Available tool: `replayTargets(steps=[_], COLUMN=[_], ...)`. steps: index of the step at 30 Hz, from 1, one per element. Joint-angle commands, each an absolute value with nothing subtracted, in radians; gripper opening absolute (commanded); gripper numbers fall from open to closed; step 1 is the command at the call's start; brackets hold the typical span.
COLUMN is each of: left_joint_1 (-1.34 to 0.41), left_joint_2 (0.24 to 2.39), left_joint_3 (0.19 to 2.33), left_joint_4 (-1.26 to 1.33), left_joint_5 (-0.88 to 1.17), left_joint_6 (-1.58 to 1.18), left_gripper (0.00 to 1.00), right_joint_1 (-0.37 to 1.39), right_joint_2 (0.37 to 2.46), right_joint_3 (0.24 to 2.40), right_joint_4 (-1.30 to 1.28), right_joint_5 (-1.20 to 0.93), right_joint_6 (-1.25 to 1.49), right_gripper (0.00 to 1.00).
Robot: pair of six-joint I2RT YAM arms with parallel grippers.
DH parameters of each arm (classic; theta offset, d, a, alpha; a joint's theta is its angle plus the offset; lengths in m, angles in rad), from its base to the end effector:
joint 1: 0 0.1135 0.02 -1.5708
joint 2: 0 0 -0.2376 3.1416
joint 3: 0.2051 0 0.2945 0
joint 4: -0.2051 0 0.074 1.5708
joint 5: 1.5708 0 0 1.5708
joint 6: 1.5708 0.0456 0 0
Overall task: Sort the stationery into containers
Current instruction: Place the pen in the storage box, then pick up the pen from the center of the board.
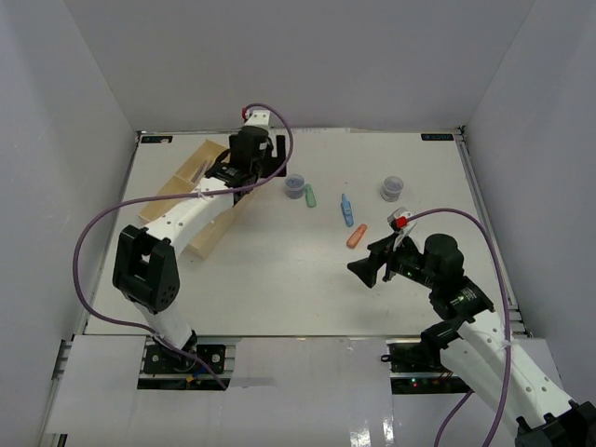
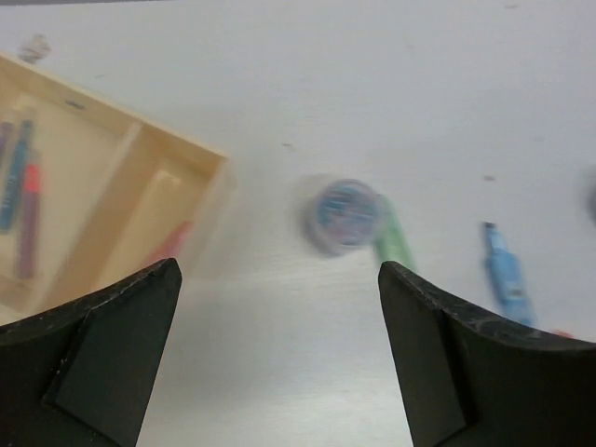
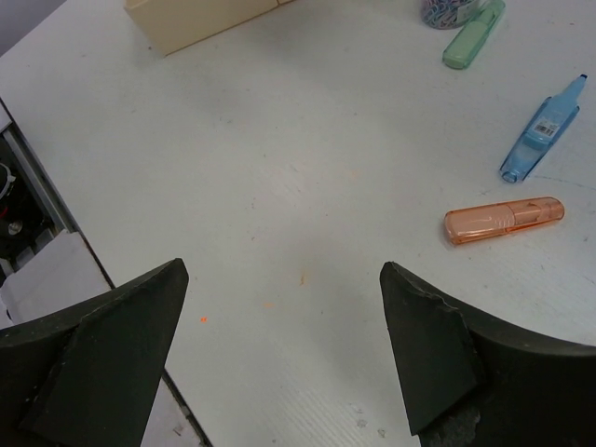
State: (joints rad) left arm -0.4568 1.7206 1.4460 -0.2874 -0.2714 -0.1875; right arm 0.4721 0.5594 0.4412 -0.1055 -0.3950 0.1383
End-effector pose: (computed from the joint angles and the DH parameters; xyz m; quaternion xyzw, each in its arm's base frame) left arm 0.4084 -0.1871 0.2651 0.0517 0.8683 -0.0393 0.4917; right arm 0.1926 0.1180 0.2394 -0.2480 0.7354 0.3301 0.5373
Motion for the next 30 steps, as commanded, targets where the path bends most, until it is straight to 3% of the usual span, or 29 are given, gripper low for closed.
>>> replayTargets(steps=[1,6,18,30], left_joint_1=[-0.593,-0.712,-0.755,-0.755], left_joint_2=[1.680,1.799,2.092,2.238], left_joint_3=[1.413,1.450,1.631,1.730], left_joint_4=[-0.302,-0.307,-0.330,-0.328], left_joint_5=[-0.406,-0.561,-0.626,-0.595], left_joint_6=[-0.471,-0.626,-0.624,-0.598], left_gripper=[0.98,0.98,0.98,0.85], right_joint_1=[0.469,0.469,0.471,0.471], right_joint_2=[0.566,0.545,0.499,0.462], right_joint_3=[0.463,0.459,0.456,0.460], right_joint_4=[-0.084,-0.092,-0.138,-0.186], right_joint_5=[-0.396,-0.391,-0.383,-0.361], right_joint_6=[0.133,0.146,0.164,0.166], right_gripper=[0.90,0.90,0.90,0.90])
